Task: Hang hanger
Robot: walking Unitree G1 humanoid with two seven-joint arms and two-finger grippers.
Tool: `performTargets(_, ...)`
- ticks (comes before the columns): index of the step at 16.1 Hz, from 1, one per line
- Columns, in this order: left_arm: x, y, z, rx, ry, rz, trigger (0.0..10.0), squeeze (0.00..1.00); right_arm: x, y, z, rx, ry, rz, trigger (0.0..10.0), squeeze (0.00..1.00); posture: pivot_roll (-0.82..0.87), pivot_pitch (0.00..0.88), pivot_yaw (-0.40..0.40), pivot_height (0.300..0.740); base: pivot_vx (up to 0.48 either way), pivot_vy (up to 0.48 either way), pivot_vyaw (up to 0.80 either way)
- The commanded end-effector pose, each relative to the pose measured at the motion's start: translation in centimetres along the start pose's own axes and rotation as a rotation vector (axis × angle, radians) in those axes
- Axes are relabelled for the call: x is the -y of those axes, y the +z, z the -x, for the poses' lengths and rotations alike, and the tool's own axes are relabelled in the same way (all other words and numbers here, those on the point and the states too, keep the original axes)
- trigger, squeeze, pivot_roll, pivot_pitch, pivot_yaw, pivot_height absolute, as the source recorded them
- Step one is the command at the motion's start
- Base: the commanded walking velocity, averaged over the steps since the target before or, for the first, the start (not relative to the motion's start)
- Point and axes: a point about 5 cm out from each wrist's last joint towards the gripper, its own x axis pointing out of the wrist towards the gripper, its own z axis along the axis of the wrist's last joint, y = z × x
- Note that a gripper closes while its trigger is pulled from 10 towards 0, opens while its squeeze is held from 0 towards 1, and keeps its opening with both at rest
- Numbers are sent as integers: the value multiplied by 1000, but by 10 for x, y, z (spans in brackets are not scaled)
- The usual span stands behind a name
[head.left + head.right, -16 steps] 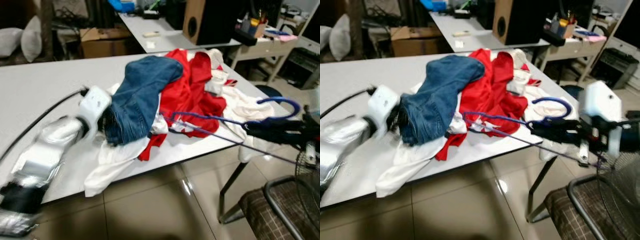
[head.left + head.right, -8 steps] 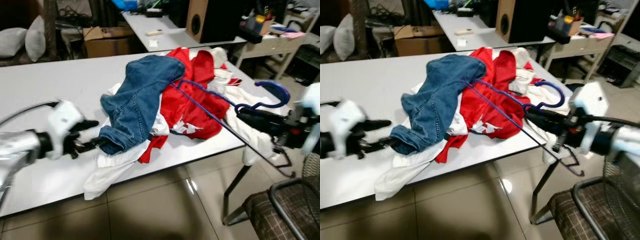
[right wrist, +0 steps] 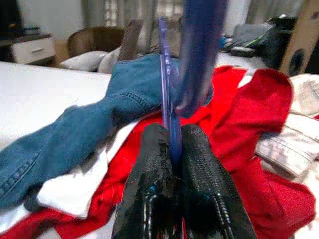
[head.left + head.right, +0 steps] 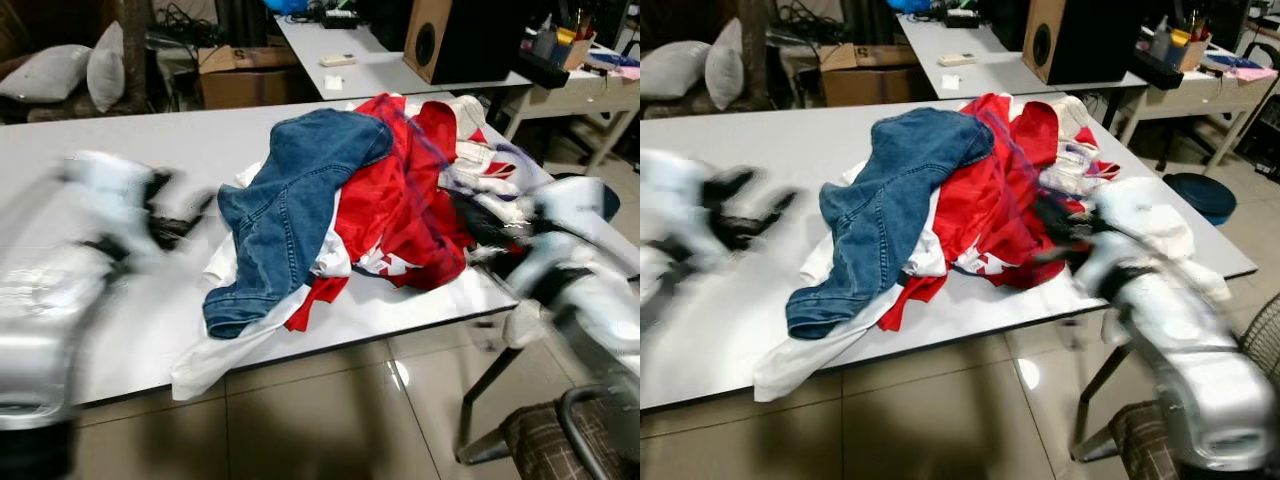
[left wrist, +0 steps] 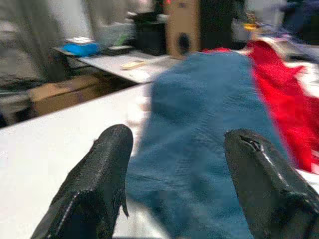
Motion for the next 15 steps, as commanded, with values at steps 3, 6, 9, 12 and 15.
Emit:
performTargets(3, 22, -9, -13, -9, 50, -45, 10000, 0, -20, -5, -1, 53, -135, -58, 10000, 0, 14, 0, 18, 740, 0, 252, 0)
performTargets(6, 27, -16, -16, -33, 77, -57, 10000, 0, -22, -17, 8, 33, -192, -135, 10000, 0, 7, 0, 26, 740, 0, 387, 0)
performTargets(9, 29, -15, -16, -25, 97, -58, 10000, 0, -23, -21, 9, 19, -189, -115, 10000, 0, 16, 0, 28, 740, 0, 391, 267)
performTargets(12, 29, -15, -15, -29, 106, -73, 10000, 0, -26, -24, 8, 8, -182, -124, 10000, 0, 25, 0, 25, 740, 0, 395, 800)
performTargets(15, 26, -15, -14, -40, 117, -99, 10000, 0, -27, -19, 6, 50, -196, -175, 10000, 0, 29, 0, 26, 740, 0, 398, 267)
